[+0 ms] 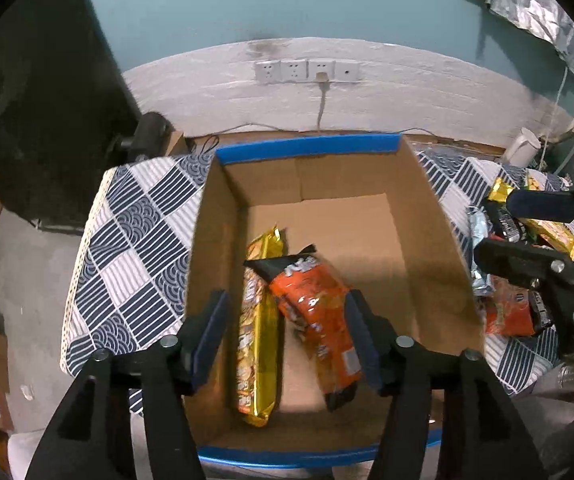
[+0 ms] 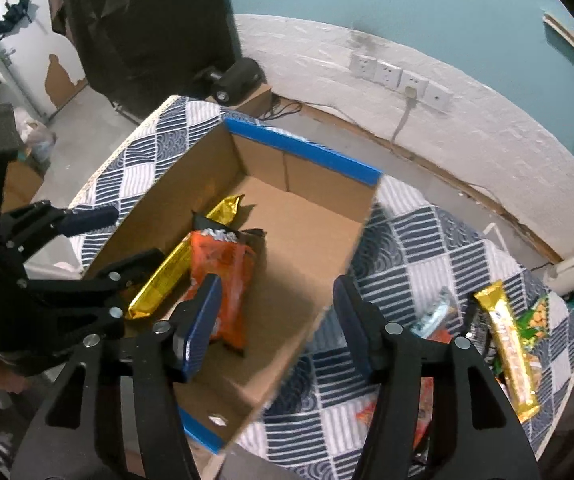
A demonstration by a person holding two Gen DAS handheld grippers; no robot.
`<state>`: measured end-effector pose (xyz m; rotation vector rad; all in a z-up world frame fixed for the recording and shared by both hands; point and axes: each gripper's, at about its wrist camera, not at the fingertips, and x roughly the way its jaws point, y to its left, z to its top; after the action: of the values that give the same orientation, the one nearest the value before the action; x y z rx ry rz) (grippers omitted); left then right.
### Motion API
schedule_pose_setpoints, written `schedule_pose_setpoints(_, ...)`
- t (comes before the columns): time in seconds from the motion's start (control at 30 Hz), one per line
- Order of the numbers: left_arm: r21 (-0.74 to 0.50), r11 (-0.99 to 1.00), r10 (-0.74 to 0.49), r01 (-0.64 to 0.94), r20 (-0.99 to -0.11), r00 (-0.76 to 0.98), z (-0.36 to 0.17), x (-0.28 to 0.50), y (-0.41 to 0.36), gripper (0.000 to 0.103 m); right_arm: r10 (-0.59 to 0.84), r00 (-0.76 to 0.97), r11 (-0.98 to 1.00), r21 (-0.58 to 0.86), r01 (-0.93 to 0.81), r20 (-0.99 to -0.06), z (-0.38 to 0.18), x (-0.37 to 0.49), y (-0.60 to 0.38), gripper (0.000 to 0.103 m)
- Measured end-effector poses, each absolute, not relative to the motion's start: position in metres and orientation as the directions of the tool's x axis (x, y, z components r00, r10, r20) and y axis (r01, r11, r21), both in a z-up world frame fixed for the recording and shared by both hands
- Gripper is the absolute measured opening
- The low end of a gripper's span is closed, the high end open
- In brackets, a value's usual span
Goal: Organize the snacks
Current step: 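Open both tools to drop the snacks and move back to the pile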
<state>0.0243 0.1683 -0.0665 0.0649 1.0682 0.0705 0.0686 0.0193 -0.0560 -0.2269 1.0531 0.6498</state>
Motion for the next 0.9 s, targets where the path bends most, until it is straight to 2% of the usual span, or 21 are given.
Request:
schedule_pose_setpoints(0.03, 0.093, 0.996, 0.090, -0.018, -0.869, 0.486, -0.065, 0.025, 0.163, 0.068, 0.384, 0.335, 0.796, 0.125, -0.592, -0.860, -0.056, 0.068, 0.015, 0.065)
schedule_pose_setpoints(0.13, 0.110, 0.994, 0.091, 0.010, -0.867, 0.490, -0.063, 0.028, 0.148, 0.069, 0.366, 0.354, 0.812, 0.109, -0.574, -0.861, -0.057, 0.069, -0.006, 0.067)
schedule_pose_setpoints(0.5, 0.160, 0.978, 0.075, 0.134, -0.868, 0.491, -0.062, 0.043, 0.080, 0.073, 0.309, 0.380, 0.863, 0.088, -0.498, -0.872, -0.065, 0.075, -0.086, 0.068)
schedule_pose_setpoints(0.9, 0.147, 0.965, 0.031, 0.216, -0.885, 0.465, -0.071, 0.070, 0.019, 0.073, 0.213, 0.380, 0.896, 0.025, -0.444, -0.900, -0.083, 0.096, -0.167, 0.068)
